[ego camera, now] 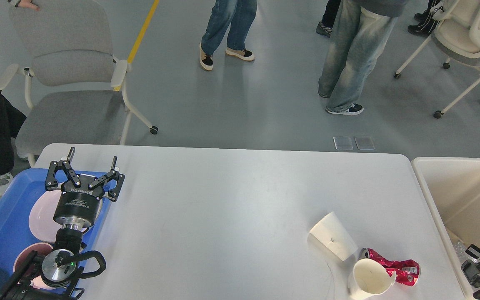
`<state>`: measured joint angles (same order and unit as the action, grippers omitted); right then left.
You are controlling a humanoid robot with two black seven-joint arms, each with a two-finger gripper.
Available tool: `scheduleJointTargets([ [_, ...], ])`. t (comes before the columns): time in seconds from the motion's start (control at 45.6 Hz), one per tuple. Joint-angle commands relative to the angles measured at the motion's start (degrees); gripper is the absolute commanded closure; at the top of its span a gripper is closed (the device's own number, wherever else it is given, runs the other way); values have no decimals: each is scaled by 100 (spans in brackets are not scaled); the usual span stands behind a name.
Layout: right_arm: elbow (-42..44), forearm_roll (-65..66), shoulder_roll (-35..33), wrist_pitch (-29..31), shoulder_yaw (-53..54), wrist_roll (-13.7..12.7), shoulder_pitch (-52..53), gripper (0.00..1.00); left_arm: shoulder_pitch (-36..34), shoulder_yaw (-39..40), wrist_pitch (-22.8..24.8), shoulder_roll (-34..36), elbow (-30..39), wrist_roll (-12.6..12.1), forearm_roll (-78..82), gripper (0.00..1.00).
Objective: Tidy desktop
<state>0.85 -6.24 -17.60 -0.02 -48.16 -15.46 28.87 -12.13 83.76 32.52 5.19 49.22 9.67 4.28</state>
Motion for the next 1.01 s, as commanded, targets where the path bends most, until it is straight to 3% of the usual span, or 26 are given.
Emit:
scheduleJointTargets([
  [0.0, 11, -8, 11, -139, 0, -1, 22, 0, 0, 0, 0, 0, 0, 0, 3, 4],
  [0.504, -85, -26, -85, -69, 35, -1, 189, 0, 0, 0, 0, 0, 0, 0, -6, 4],
  [0.657, -1068, -26, -515, 28, 61, -45, 856, 0, 0, 0, 0, 0, 0, 0, 3, 4],
  [0.811, -2088, 219, -1096, 695, -27, -176, 1919, 0, 0, 0, 0, 0, 0, 0, -6, 4],
  [0.986, -2976, 993, -1404, 2171, -474, -387, 3588, 0, 0, 0, 0, 0, 0, 0, 3, 4],
])
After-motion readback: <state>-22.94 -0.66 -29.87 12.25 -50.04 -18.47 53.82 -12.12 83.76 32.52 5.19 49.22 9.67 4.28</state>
